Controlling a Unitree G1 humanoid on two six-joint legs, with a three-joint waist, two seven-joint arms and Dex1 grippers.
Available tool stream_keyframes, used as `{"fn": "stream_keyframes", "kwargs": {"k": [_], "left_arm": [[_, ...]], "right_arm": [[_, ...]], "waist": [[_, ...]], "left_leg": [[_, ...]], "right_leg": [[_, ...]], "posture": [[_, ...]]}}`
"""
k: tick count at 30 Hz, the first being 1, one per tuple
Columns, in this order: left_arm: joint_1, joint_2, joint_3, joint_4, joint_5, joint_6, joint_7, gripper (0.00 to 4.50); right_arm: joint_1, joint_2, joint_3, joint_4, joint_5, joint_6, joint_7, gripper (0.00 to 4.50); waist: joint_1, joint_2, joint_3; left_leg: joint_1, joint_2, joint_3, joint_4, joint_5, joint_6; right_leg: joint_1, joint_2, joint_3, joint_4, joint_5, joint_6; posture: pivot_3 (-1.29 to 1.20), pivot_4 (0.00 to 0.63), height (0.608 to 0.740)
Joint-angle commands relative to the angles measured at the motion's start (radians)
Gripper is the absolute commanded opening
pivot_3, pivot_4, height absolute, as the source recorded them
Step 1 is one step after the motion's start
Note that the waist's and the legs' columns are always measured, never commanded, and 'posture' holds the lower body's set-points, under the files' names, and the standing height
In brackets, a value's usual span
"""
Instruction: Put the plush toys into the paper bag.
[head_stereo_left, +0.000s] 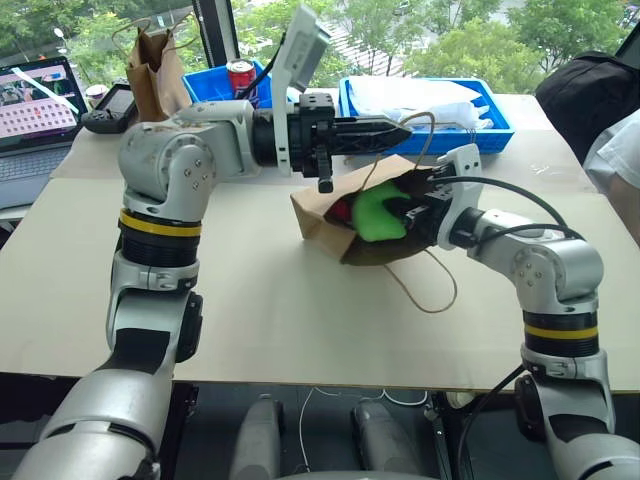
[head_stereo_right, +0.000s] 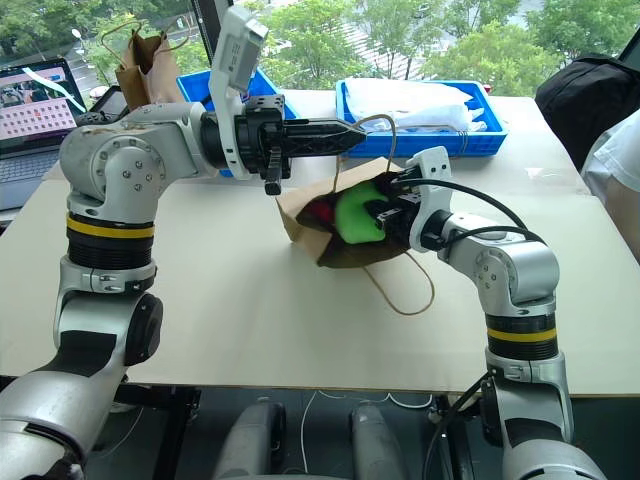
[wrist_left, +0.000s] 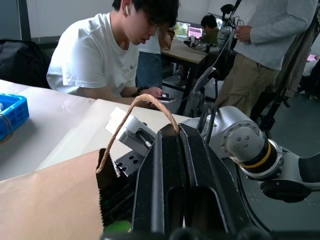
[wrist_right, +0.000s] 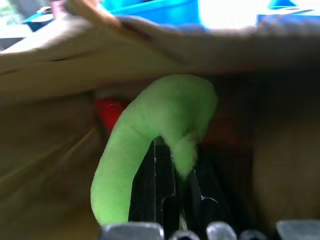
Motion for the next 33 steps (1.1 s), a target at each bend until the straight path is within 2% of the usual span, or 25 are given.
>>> {"fn": "stream_keyframes", "kwargs": {"k": [1, 2, 7, 8, 9, 11, 16, 19, 21, 26, 33], "left_arm": [[-0.022, 0.0, 0.016, -0.025, -0.012, -0.013, 0.003, 0.0], [-0.023, 0.0, 0.015, -0.023, -0.011, -0.015, 0.003, 0.0], [-0.024, 0.005, -0.002, -0.001, 0.015, -0.046, -0.01, 0.0], [-0.024, 0.005, -0.005, 0.003, 0.019, -0.051, -0.013, 0.0], [-0.023, 0.006, -0.007, 0.007, 0.023, -0.057, -0.016, 0.0], [-0.022, 0.009, -0.014, 0.014, 0.034, -0.073, -0.026, 0.0], [-0.024, 0.008, -0.021, 0.028, 0.046, -0.094, -0.042, 0.0], [-0.028, 0.006, -0.022, 0.04, 0.049, -0.102, -0.051, 0.0], [-0.03, 0.006, -0.024, 0.047, 0.05, -0.107, -0.056, 0.0], [-0.038, 0.001, -0.025, 0.06, 0.057, -0.116, -0.07, 0.0], [-0.045, 0.005, -0.027, 0.07, 0.066, -0.122, -0.081, 0.0]], "right_arm": [[0.0, 0.016, -0.015, -0.076, -0.003, -0.017, -0.018, 0.01], [0.001, 0.019, -0.015, -0.084, -0.001, -0.015, -0.017, 0.01], [-0.009, -0.061, -0.036, -0.191, 0.033, 0.049, 0.017, 1.77], [-0.009, -0.082, -0.057, -0.211, 0.054, 0.072, 0.026, 1.95], [-0.007, -0.106, -0.084, -0.233, 0.086, 0.102, 0.042, 2.43], [0.002, -0.14, -0.14, -0.267, 0.156, 0.163, 0.063, 3.06], [0.078, -0.237, -0.401, -0.308, 0.387, 0.351, 0.101, 3.06], [0.221, -0.273, -0.547, -0.307, 0.464, 0.427, 0.101, 3.06], [0.318, -0.252, -0.605, -0.308, 0.513, 0.459, 0.089, 3.06], [0.556, -0.17, -0.577, -0.32, 0.473, 0.394, 0.074, 3.06], [0.643, -0.065, -0.424, -0.271, 0.44, 0.285, 0.121, 3.06]], "waist": [[-0.003, 0.0, 0.0], [-0.005, 0.0, 0.0], [-0.004, 0.0, 0.0], [-0.002, 0.0, 0.0], [-0.001, 0.0, 0.0], [0.001, 0.0, 0.0], [0.003, 0.0, 0.0], [0.008, 0.0, 0.0], [0.007, 0.0, 0.0], [-0.005, 0.0, 0.0], [-0.017, 0.0, 0.0]], "left_leg": [[0.0, 0.0, 0.0, 0.0, 0.0, 0.0], [0.0, 0.0, 0.0, 0.0, 0.0, 0.0], [0.0, 0.0, 0.0, 0.0, 0.0, 0.0], [0.0, 0.0, 0.0, 0.0, 0.0, 0.0], [0.0, 0.0, 0.0, 0.0, 0.0, 0.0], [0.0, 0.0, 0.0, 0.0, 0.0, 0.0], [0.0, 0.0, 0.0, 0.0, 0.0, 0.0], [0.0, 0.0, 0.0, 0.0, 0.0, 0.0], [0.0, 0.0, 0.0, 0.0, 0.0, 0.0], [0.002, 0.0, 0.0, -0.001, 0.0, 0.0], [0.004, 0.0, 0.0, -0.002, 0.001, 0.001]], "right_leg": [[0.0, 0.0, 0.0, 0.0, 0.0, 0.0], [0.0, 0.0, 0.0, 0.0, 0.0, 0.0], [0.0, 0.0, 0.0, 0.001, 0.0, 0.0], [0.0, 0.0, 0.0, 0.0, 0.0, 0.0], [0.0, 0.0, 0.0, 0.0, 0.0, 0.0], [0.0, 0.0, 0.0, 0.0, 0.0, 0.0], [0.0, 0.0, 0.0, 0.0, 0.0, 0.0], [0.001, 0.0, 0.0, -0.001, 0.0, 0.0], [0.002, 0.0, 0.0, -0.002, 0.0, 0.0], [0.002, 0.0, 0.001, -0.001, -0.002, 0.003], [0.002, 0.001, 0.001, 0.0, -0.003, 0.006]], "posture": [[0.0, 0.15, 0.665], [0.0, 0.15, 0.665], [0.0, 0.15, 0.665], [0.0, 0.15, 0.665], [0.0, 0.15, 0.665], [0.0, 0.15, 0.665], [0.0, 0.15, 0.665], [0.0, 0.15, 0.665], [0.0, 0.15, 0.665], [0.0, 0.15, 0.665], [0.0, 0.15, 0.665]]}}
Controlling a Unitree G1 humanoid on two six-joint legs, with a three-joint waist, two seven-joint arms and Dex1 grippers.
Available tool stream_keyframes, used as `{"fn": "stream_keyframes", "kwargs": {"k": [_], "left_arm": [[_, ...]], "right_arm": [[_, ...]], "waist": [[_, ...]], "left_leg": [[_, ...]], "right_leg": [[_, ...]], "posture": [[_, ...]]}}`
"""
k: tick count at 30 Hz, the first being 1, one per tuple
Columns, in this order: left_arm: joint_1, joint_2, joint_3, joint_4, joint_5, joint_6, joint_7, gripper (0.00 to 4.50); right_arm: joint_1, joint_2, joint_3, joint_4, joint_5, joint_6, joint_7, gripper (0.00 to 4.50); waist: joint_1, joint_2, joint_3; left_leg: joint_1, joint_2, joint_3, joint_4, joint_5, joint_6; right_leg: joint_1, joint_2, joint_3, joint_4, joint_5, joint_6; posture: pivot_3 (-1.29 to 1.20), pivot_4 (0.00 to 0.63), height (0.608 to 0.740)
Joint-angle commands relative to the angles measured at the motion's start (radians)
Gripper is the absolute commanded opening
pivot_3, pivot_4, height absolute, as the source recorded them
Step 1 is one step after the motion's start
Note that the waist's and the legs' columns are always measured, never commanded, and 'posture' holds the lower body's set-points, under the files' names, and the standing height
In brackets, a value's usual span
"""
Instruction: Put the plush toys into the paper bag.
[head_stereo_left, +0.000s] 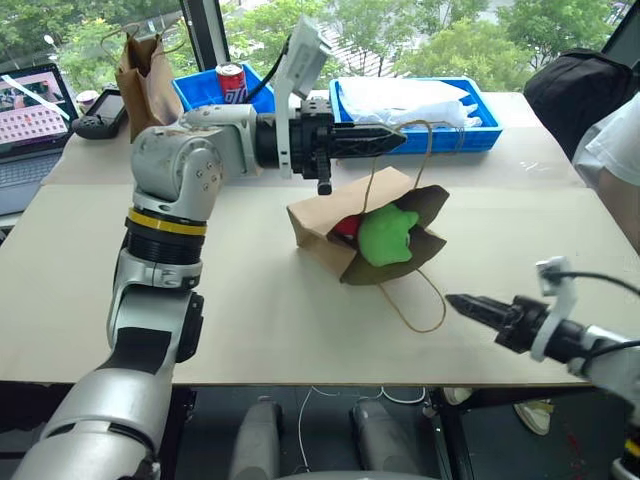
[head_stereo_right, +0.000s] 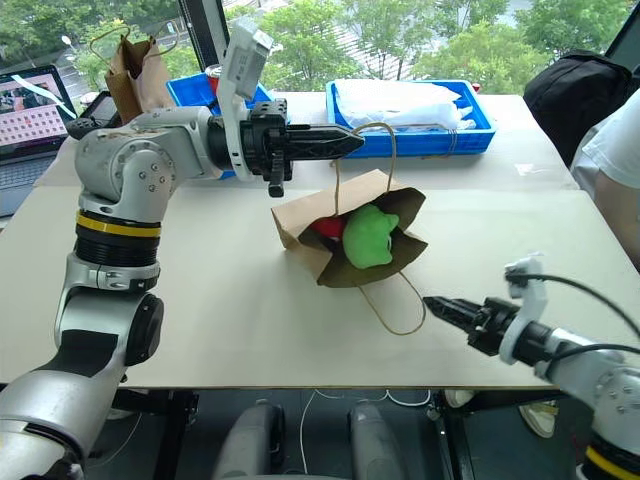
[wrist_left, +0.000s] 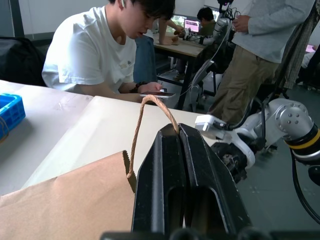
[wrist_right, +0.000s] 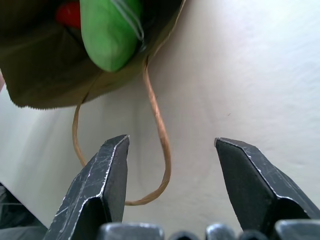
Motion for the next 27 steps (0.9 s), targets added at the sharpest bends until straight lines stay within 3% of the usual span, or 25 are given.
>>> {"fn": "stream_keyframes", "kwargs": {"k": [1, 4, 11, 16, 21, 27], "left_arm": [[-0.037, 0.009, 0.012, -0.008, 0.002, -0.017, -0.011, 0.0], [-0.034, 0.012, 0.013, -0.014, 0.002, -0.015, -0.01, 0.0], [-0.035, 0.044, 0.018, -0.007, 0.026, -0.035, -0.009, 0.0], [-0.053, 0.092, 0.029, 0.053, 0.079, -0.088, -0.006, 0.0], [-0.087, 0.117, 0.041, 0.139, 0.128, -0.161, 0.002, 0.0], [-0.122, 0.144, 0.06, 0.194, 0.144, -0.196, -0.013, 0.0]], "right_arm": [[0.008, 0.015, 0.031, 0.008, 0.017, -0.055, 0.033, 3.06], [0.008, 0.032, 0.04, 0.023, 0.049, -0.067, 0.048, 2.34], [-0.054, -0.011, -0.05, -0.012, 0.31, -0.083, 0.119, 0.02], [-0.197, -0.05, -0.026, -0.078, 0.539, -0.17, 0.085, 0.02], [-0.49, 0.008, 0.09, 0.01, 0.559, -0.296, -0.162, 0.02], [-0.58, -0.042, 0.157, 0.053, 0.634, -0.297, -0.305, 0.02]], "waist": [[0.001, 0.0, 0.0], [0.004, 0.0, 0.0], [0.009, 0.0, 0.0], [0.007, 0.0, 0.0], [0.004, 0.0, 0.0], [0.021, 0.0, 0.0]], "left_leg": [[0.0, 0.0, 0.0, 0.0, 0.0, 0.0], [0.0, 0.0, 0.0, 0.0, 0.0, 0.0], [0.0, 0.0, 0.0, 0.0, 0.0, 0.0], [0.0, 0.0, 0.0, -0.001, 0.0, 0.0], [0.0, 0.0, 0.0, -0.001, 0.0, 0.0], [-0.003, 0.0, -0.001, -0.004, 0.0, 0.0]], "right_leg": [[0.0, 0.0, 0.0, 0.0, 0.0, 0.0], [0.0, 0.0, 0.0, -0.001, 0.0, 0.0], [0.0, 0.0, 0.0, -0.001, 0.0, 0.0], [0.0, 0.0, 0.0, -0.001, 0.0, 0.0], [0.0, 0.0, 0.0, -0.001, 0.0, 0.0], [-0.002, 0.0, -0.001, -0.004, 0.003, -0.006]], "posture": [[0.0, 0.15, 0.665], [0.0, 0.15, 0.665], [0.0, 0.15, 0.665], [0.0, 0.15, 0.665], [0.0, 0.15, 0.665], [0.0, 0.15, 0.665]]}}
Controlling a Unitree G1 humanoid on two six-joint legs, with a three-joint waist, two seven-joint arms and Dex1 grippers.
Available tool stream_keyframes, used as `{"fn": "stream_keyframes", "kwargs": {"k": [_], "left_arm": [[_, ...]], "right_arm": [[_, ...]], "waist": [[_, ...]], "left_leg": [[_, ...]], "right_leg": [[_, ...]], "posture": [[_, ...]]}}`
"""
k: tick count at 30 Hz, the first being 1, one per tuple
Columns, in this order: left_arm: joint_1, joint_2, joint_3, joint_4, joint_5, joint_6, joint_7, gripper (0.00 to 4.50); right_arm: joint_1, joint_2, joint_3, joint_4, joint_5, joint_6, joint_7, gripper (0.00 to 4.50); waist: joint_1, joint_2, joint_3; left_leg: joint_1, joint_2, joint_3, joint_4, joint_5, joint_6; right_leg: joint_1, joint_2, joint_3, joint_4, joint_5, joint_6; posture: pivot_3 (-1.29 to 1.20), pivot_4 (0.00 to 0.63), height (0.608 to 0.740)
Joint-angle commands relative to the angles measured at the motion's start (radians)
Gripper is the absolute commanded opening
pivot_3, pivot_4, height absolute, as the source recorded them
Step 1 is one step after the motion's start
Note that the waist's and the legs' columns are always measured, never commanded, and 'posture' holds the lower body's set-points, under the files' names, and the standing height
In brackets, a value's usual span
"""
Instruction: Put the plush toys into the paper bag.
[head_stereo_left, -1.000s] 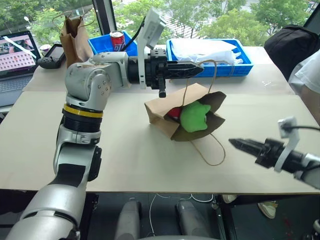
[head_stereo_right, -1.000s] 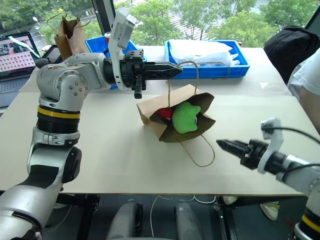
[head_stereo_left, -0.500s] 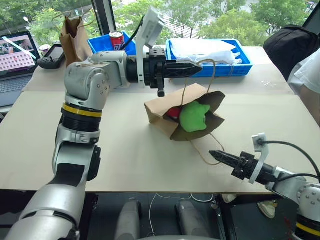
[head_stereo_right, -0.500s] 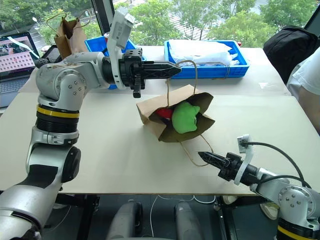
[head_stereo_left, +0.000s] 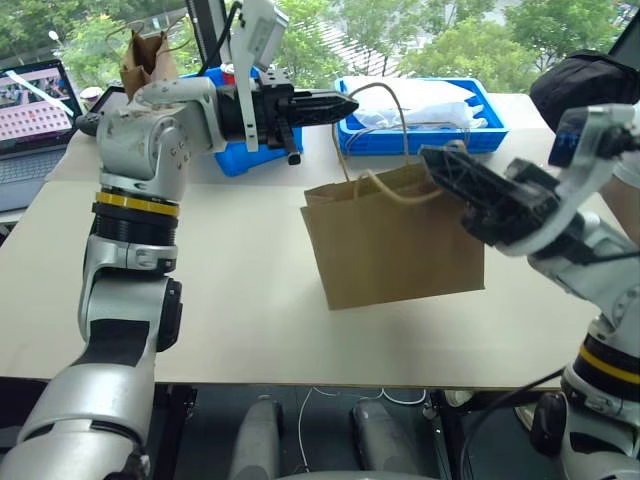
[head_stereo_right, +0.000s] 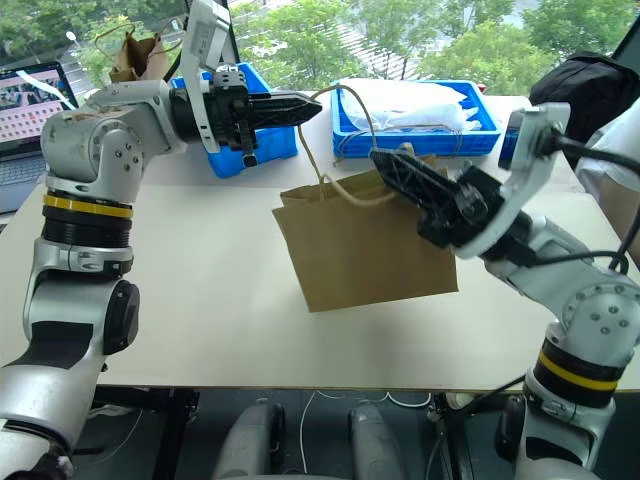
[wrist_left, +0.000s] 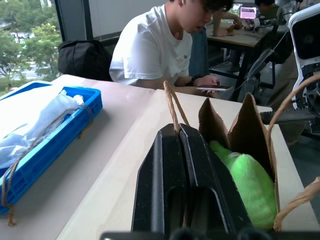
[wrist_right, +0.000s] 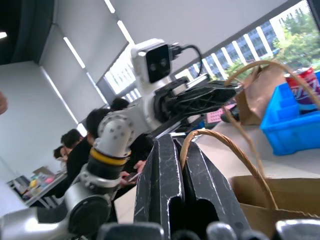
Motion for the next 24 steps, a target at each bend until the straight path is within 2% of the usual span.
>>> {"fn": "stream_keyframes", "kwargs": {"k": [1, 4, 8, 15, 24], "left_arm": [[-0.042, 0.02, 0.035, -0.011, 0.002, -0.024, -0.014, 0.0], [-0.026, 0.013, 0.039, -0.03, -0.011, -0.003, -0.011, 0.0], [0.014, -0.006, 0.028, -0.064, -0.021, 0.02, -0.009, 0.0], [0.001, -0.023, 0.039, -0.07, -0.033, 0.043, -0.014, 0.0], [-0.003, -0.02, 0.037, -0.158, -0.122, 0.224, -0.038, 0.0]], "right_arm": [[-0.031, -0.054, 0.008, -0.005, 0.105, -0.015, -0.073, 0.02], [-0.015, -0.078, 0.029, -0.011, 0.174, -0.026, -0.122, 0.02], [0.06, -0.076, 0.071, -0.031, 0.165, -0.033, -0.161, 0.02], [0.042, -0.104, 0.077, -0.066, 0.263, -0.1, -0.215, 0.02], [0.12, -0.246, 0.024, 0.084, 0.111, -0.084, -0.071, 0.02]], "waist": [[0.002, 0.0, 0.0], [0.004, 0.0, 0.0], [0.002, 0.0, 0.0], [-0.009, 0.0, 0.0], [-0.002, 0.0, 0.0]], "left_leg": [[-0.001, 0.0, 0.0, 0.0, 0.0, 0.0], [-0.003, -0.001, -0.001, 0.0, 0.0, 0.0], [-0.002, -0.001, -0.001, 0.001, 0.0, 0.0], [-0.001, 0.0, -0.001, 0.001, 0.001, 0.001], [-0.001, -0.001, -0.001, 0.001, 0.001, 0.001]], "right_leg": [[-0.001, -0.001, 0.0, 0.0, 0.0, 0.0], [-0.001, -0.001, 0.0, -0.001, 0.0, 0.0], [0.0, -0.001, -0.001, 0.0, 0.0, 0.0], [0.0, 0.0, 0.0, 0.002, 0.0, 0.0], [0.0, 0.0, 0.0, 0.001, 0.0, 0.0]], "posture": [[0.0, 0.15, 0.665], [0.0, 0.15, 0.665], [0.0, 0.15, 0.665], [0.0, 0.15, 0.665], [0.0, 0.15, 0.665]]}}
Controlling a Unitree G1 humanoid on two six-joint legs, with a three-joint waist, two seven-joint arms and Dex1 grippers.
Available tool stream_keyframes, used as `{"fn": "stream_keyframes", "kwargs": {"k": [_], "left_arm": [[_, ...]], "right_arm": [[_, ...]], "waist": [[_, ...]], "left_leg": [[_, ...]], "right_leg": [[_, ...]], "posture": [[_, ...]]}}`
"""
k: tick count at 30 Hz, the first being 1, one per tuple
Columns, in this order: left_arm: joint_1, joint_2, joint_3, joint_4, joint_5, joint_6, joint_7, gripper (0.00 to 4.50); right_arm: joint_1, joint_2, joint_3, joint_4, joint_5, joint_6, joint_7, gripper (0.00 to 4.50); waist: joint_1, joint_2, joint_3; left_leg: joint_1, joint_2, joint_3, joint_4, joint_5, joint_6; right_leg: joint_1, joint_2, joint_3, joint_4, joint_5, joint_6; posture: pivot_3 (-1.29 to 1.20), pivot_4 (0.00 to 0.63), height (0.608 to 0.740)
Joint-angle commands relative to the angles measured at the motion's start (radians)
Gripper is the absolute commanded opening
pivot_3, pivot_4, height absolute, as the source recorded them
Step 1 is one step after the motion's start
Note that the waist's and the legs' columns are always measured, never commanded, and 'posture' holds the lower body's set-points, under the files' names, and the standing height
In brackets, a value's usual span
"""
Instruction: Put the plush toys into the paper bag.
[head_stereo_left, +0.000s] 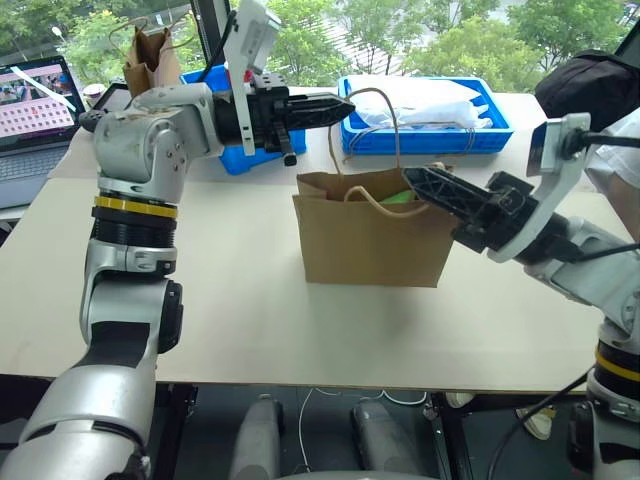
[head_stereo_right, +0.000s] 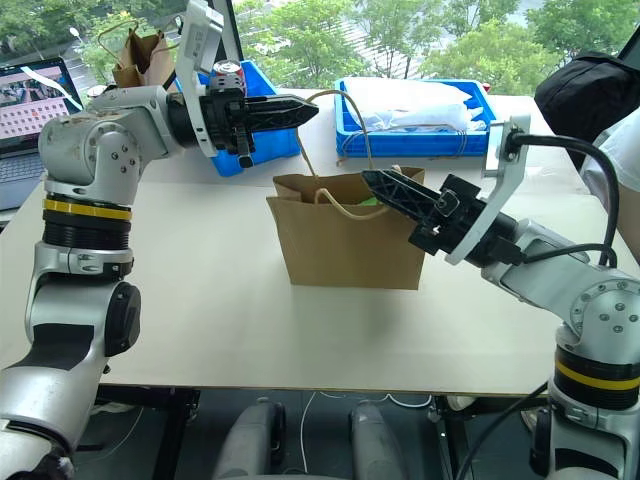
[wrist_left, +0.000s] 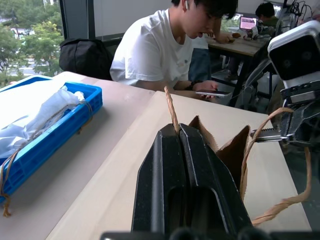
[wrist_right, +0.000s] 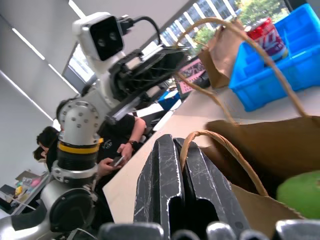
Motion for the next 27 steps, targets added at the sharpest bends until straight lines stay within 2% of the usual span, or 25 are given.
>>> {"fn": "stream_keyframes", "kwargs": {"k": [1, 9, 16, 18, 20, 21, 27], "left_arm": [[-0.036, 0.013, 0.018, -0.091, -0.061, 0.079, -0.019, 0.0], [-0.037, 0.019, 0.031, -0.109, -0.086, 0.151, 0.014, 0.0], [-0.004, 0.035, -0.019, -0.098, -0.029, 0.071, -0.001, 0.0], [-0.011, 0.036, -0.011, -0.064, -0.029, 0.069, -0.012, 0.58], [-0.018, 0.044, -0.006, -0.043, -0.032, 0.072, -0.026, 0.98], [-0.018, 0.048, -0.007, -0.04, -0.03, 0.069, -0.031, 1.48], [-0.002, 0.111, 0.001, -0.023, -0.024, 0.03, -0.109, 3.44]], "right_arm": [[-0.01, -0.052, -0.06, 0.049, -0.054, -0.006, 0.08, 0.02], [-0.035, -0.086, -0.076, 0.109, -0.112, -0.001, 0.143, 0.02], [-0.034, -0.055, -0.06, 0.087, -0.109, -0.003, 0.123, 0.02], [-0.026, -0.036, -0.073, 0.075, -0.059, -0.009, 0.093, 0.0], [-0.015, -0.033, -0.087, 0.056, -0.016, -0.006, 0.072, 0.62], [-0.01, -0.035, -0.09, 0.048, -0.003, -0.006, 0.065, 0.85], [0.055, -0.128, -0.153, -0.007, 0.062, 0.025, 0.086, 2.87]], "waist": [[-0.001, 0.0, 0.0], [-0.006, 0.0, 0.0], [-0.004, 0.0, 0.0], [-0.004, 0.0, 0.0], [-0.004, 0.0, 0.0], [-0.004, 0.0, 0.0], [-0.003, 0.0, 0.0]], "left_leg": [[0.0, 0.0, 0.0, 0.0, 0.0, 0.0], [0.003, 0.0, 0.0, -0.002, 0.0, 0.0], [0.002, 0.0, 0.0, -0.002, 0.0, 0.0], [0.002, 0.0, 0.0, -0.002, 0.0, 0.0], [0.002, 0.0, 0.0, -0.001, 0.0, 0.0], [0.002, 0.0, 0.0, -0.001, 0.0, 0.0], [0.002, 0.0, 0.0, -0.002, 0.0, 0.0]], "right_leg": [[0.0, 0.0, 0.0, 0.0, 0.0, 0.0], [0.001, 0.001, 0.001, 0.001, 0.0, 0.0], [0.001, 0.001, 0.001, 0.0, 0.0, 0.0], [0.001, 0.001, 0.001, 0.001, 0.0, 0.0], [0.001, 0.001, 0.001, 0.001, 0.0, 0.0], [0.001, 0.001, 0.001, 0.001, 0.0, 0.0], [0.001, 0.0, 0.0, 0.0, 0.0, 0.0]], "posture": [[0.0, 0.15, 0.665], [0.0, 0.15, 0.665], [0.0, 0.15, 0.665], [0.0, 0.15, 0.665], [0.0, 0.15, 0.665], [0.0, 0.15, 0.665], [0.0, 0.15, 0.665]]}}
